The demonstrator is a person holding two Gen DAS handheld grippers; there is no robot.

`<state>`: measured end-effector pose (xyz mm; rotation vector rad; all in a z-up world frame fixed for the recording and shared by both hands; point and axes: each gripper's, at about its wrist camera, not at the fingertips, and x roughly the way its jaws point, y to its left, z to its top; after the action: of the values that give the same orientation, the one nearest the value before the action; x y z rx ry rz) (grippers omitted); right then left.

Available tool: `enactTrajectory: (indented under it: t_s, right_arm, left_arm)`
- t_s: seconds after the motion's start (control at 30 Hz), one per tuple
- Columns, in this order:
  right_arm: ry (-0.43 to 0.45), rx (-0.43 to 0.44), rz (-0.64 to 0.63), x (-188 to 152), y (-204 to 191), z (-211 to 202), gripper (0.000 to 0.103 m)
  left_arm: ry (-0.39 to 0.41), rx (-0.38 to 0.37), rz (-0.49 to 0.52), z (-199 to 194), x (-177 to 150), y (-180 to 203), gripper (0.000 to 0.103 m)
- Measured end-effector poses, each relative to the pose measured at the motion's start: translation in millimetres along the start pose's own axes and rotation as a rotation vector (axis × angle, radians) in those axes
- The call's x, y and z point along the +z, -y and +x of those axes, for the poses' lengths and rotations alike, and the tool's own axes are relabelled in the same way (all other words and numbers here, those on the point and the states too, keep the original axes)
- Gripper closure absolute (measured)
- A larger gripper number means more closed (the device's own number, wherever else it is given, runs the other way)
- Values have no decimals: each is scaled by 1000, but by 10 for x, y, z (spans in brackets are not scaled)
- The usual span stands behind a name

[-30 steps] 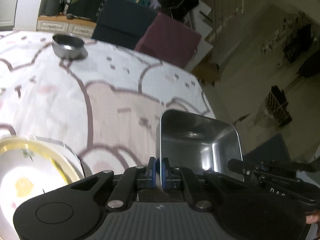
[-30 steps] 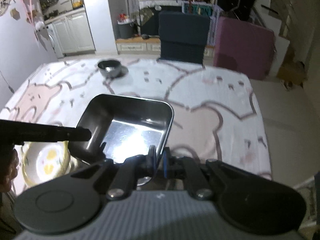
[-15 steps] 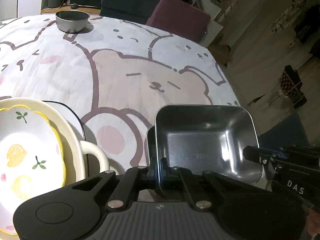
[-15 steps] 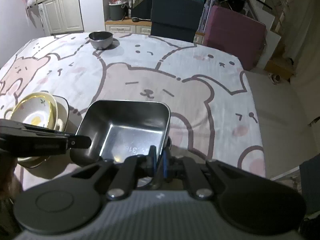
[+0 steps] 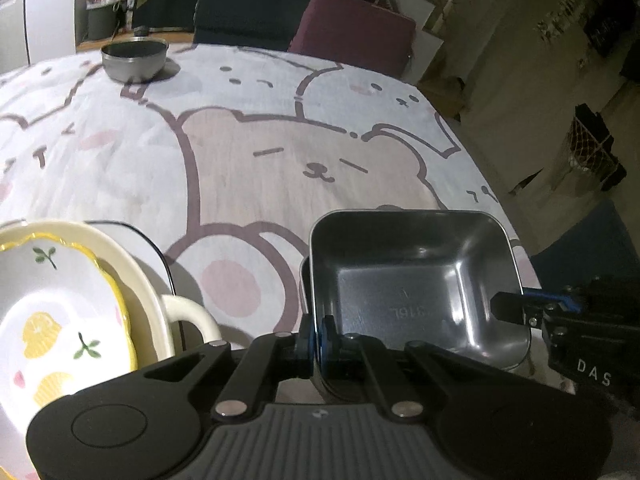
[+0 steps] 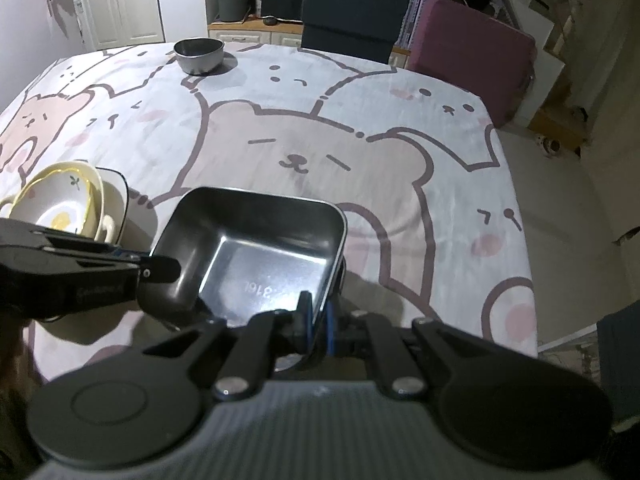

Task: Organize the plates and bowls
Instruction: 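Lift the smaller steel tray with both grippers and carry it to the dish stack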

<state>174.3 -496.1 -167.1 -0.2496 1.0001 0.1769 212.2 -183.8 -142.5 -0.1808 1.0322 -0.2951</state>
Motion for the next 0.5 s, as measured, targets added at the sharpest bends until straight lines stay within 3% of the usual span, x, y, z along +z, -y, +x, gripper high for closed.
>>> enactTrajectory:
  t_s: [0.5]
  right_arm:
    - [-15, -7, -35, -5, -43, 13, 95]
  left_arm:
    - [-26, 21, 36, 48, -56, 26, 97]
